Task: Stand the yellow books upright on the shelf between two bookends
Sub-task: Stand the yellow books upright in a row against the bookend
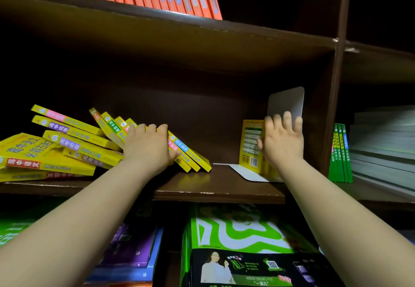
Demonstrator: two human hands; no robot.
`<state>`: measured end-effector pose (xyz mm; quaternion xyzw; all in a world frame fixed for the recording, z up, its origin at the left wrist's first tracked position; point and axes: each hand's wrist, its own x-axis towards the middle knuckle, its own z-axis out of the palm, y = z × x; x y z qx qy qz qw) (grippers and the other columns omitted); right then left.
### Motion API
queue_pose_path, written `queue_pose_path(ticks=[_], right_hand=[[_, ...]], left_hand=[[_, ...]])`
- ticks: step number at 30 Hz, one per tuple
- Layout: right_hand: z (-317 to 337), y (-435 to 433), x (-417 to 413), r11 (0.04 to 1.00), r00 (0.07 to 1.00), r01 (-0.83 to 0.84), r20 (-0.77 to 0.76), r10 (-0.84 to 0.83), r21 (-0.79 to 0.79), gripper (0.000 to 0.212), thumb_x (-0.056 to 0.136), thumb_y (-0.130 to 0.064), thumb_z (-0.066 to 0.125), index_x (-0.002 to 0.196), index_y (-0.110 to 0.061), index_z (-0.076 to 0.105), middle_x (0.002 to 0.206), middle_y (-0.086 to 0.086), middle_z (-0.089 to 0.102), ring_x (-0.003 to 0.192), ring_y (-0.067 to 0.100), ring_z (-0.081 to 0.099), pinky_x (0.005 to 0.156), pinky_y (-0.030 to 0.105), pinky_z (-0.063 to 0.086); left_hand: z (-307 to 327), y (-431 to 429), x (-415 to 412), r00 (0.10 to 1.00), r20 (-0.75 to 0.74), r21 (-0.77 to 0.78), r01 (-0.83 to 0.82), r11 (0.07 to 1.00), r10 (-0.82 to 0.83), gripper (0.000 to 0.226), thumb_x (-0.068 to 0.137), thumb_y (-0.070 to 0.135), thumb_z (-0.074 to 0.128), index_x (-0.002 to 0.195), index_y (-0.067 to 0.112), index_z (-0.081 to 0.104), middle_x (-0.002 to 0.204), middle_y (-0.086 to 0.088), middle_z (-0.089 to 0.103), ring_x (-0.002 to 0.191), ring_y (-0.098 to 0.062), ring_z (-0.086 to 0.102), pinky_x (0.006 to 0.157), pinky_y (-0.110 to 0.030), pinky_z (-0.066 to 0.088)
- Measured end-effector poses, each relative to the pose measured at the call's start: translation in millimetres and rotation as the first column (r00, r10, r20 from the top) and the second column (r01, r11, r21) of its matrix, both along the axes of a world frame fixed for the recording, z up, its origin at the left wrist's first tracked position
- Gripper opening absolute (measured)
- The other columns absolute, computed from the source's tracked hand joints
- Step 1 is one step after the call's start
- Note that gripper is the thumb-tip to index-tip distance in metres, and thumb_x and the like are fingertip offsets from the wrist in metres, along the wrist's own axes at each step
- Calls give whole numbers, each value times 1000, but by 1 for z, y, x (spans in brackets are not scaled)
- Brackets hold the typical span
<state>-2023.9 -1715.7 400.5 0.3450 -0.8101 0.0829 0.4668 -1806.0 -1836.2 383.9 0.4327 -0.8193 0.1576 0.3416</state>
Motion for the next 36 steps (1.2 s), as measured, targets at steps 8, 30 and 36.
queue_pose_path(ticks=[8,30,36], right_hand=[[-10,-5,-4,999,999,-45,-19,44,-32,67,93,-44,33,145,-17,2,150,14,23,139,32,15,112,45,6],[-10,-69,93,668,606,-729,596,527,150,102,70,-44,72,145,-24,5,147,11,31,130,28,39,100,39,38],[-6,-85,97,752,789,-589,411,457,295,79,76,-27,66,139,-15,19,128,14,50,111,33,54,85,39,46]], left_hand=[[3,0,4,984,-106,47,152,987,-146,76,75,44,64,137,17,29,127,-11,57,121,-32,45,102,-38,30],[22,-5,42,976,203,95,-99,991,78,38,86,45,47,111,19,59,121,-4,58,121,-24,46,111,-48,17],[14,-6,44,979,194,45,-66,997,56,42,86,48,45,114,19,57,127,-1,54,126,-22,41,112,-47,13]])
